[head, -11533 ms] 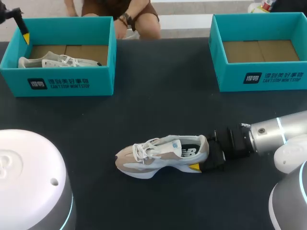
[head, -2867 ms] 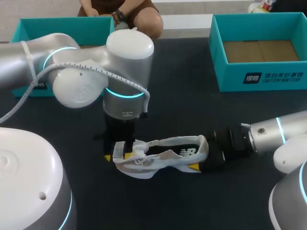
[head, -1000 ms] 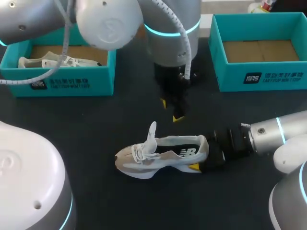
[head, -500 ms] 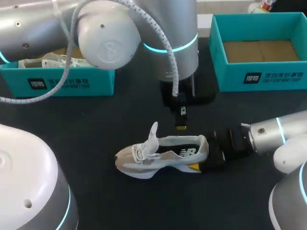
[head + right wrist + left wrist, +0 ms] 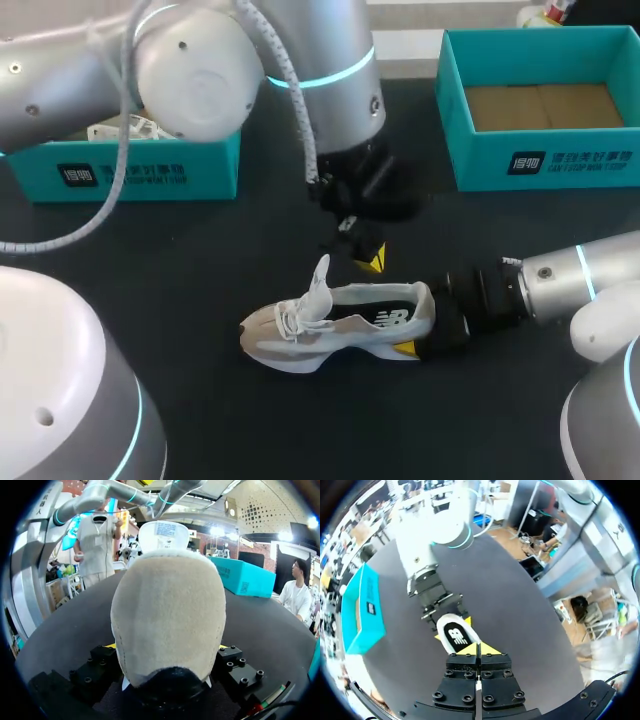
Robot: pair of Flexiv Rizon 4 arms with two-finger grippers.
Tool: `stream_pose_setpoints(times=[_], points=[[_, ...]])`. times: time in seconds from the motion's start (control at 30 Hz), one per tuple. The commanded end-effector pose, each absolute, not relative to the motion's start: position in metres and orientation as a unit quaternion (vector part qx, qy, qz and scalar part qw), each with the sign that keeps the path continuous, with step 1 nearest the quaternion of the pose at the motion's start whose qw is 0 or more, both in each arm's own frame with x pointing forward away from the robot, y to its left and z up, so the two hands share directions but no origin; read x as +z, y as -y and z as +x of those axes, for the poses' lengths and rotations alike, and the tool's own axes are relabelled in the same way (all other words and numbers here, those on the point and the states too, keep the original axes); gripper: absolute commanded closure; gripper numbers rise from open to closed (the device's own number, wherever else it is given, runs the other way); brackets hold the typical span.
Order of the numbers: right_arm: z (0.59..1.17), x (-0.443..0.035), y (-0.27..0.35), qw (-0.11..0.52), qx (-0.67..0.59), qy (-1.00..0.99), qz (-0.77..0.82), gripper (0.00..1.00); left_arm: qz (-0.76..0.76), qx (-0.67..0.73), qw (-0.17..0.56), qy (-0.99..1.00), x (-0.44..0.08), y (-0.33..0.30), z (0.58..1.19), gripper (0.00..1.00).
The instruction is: Take the shoe out of the shoebox, open the shoe tongue, remove and reinsert the insole, then place the shoe into the shoebox
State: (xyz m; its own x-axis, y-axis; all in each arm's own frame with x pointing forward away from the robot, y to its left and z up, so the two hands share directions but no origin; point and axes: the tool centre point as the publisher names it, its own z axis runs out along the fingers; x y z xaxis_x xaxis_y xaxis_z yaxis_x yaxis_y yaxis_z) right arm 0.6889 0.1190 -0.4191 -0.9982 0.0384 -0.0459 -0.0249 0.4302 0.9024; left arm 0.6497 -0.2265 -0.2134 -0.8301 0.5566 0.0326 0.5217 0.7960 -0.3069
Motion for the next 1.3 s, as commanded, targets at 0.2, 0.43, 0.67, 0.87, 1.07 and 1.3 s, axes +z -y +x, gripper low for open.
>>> stream_pose_setpoints(times=[0.2,0.43,0.67,0.87,1.07,1.3], points=[[0.69,-0.423,-0.121,0.03,0.531,-0.847,0.004,1.0,-0.334,0.173,0.066,0.924,-0.263,0.229,0.645,1.0],[0.69,-0.423,-0.121,0.03,0.531,-0.847,0.004,1.0,-0.309,0.166,0.049,0.935,-0.292,0.232,0.649,1.0],[0.69,-0.423,-0.121,0.03,0.531,-0.847,0.004,1.0,-0.258,0.156,0.022,0.953,-0.311,0.231,0.662,1.0],[0.69,-0.423,-0.121,0.03,0.531,-0.847,0.004,1.0,-0.258,0.172,0.032,0.95,-0.309,0.231,0.665,1.0],[0.69,-0.423,-0.121,0.03,0.531,-0.847,0.004,1.0,-0.258,0.172,0.032,0.95,-0.309,0.231,0.665,1.0],[0.69,-0.423,-0.121,0.03,0.531,-0.847,0.004,1.0,-0.183,0.138,-0.013,0.973,-0.328,0.251,0.664,1.0]])
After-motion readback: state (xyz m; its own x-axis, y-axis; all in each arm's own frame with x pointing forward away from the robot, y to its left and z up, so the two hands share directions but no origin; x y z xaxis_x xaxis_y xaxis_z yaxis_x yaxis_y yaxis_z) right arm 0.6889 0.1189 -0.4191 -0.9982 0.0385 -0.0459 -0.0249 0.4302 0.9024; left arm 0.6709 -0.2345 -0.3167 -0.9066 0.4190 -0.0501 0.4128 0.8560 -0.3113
